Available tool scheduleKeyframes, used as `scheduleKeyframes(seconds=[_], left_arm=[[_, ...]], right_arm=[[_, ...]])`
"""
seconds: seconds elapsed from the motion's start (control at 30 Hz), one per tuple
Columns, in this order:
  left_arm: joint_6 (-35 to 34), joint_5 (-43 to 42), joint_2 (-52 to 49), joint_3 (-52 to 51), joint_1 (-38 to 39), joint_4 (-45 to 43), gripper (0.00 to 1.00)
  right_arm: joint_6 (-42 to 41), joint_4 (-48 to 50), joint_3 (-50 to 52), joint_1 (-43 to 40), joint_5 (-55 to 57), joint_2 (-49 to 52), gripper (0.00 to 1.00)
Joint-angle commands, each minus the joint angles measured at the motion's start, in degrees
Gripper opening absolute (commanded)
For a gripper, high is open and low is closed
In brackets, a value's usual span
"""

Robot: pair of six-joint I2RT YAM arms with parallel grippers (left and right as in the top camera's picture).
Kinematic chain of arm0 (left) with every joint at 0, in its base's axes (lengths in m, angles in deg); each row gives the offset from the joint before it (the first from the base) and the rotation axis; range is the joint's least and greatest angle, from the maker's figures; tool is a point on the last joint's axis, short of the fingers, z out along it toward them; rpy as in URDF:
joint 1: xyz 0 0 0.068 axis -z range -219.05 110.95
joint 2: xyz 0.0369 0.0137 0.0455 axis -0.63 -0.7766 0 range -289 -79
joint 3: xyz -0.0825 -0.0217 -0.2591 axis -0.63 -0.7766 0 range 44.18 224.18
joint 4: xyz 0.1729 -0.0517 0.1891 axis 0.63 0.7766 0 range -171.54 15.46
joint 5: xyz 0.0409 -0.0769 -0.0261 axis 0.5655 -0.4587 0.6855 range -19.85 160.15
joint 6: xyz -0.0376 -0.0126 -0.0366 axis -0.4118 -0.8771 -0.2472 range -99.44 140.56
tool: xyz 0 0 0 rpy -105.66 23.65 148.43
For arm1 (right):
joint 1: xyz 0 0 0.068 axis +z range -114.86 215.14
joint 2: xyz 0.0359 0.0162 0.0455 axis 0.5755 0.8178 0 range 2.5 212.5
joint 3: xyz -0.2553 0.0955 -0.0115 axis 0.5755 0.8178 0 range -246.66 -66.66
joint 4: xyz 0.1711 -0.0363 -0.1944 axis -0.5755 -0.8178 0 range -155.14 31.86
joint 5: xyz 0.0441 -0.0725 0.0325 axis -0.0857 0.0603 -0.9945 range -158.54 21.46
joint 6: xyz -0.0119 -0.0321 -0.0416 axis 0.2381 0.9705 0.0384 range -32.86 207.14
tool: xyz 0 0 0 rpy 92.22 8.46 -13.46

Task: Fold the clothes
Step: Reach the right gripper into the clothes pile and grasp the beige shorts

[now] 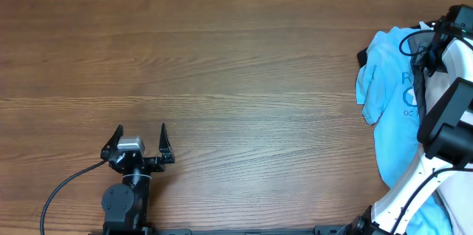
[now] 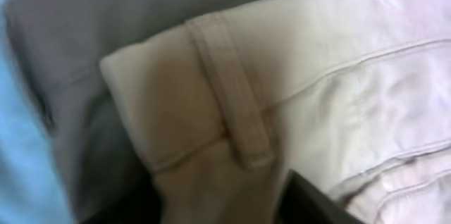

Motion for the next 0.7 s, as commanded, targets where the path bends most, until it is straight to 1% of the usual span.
scheduleKeyframes(seconds=[0.0, 0.03, 0.1, 0.13, 0.17, 0.2, 0.27, 0.5, 0.67], left_arm=[[1.07, -0.46, 0.59, -0.22, 0.33, -0.20, 1.00], [1.07, -0.46, 0.59, -0.22, 0.33, -0.20, 1.00], [1.07, -0.46, 0.59, -0.22, 0.33, -0.20, 1.00], [1.09, -0.46, 0.59, -0.22, 0.33, -0.20, 1.00], [1.09, -0.46, 0.59, -0.22, 0.33, -0.20, 1.00], [1.09, -0.46, 0.59, -0.22, 0.33, -0.20, 1.00], [1.07, -0.46, 0.59, -0.22, 0.33, -0.20, 1.00], [1.07, -0.46, 0.59, -0.22, 0.33, -0.20, 1.00], [1.07, -0.46, 0.59, -0.22, 0.33, -0.20, 1.00]], right_arm=[[-0.44, 0.11, 0.09, -0.37, -0.90, 0.87, 0.46], [-0.44, 0.11, 0.04, -0.37, -1.11, 0.87, 0.44], [-1.40, 0.04, -0.31, -0.37, -1.31, 0.85, 0.33], [-1.99, -0.04, -0.59, -0.37, -1.36, 0.79, 0.25], [-2.58, -0.61, -1.55, -0.37, -1.97, 0.63, 0.12], [-3.37, -0.85, -2.25, -0.37, -2.05, 0.55, 0.04], [-5.42, -2.05, -4.07, -0.37, -3.10, 0.13, 0.04], [-8.24, -10.01, -11.61, -0.35, -7.04, -3.74, 0.04], [-11.98, -14.84, -13.38, 1.44, -14.32, -8.83, 0.04]])
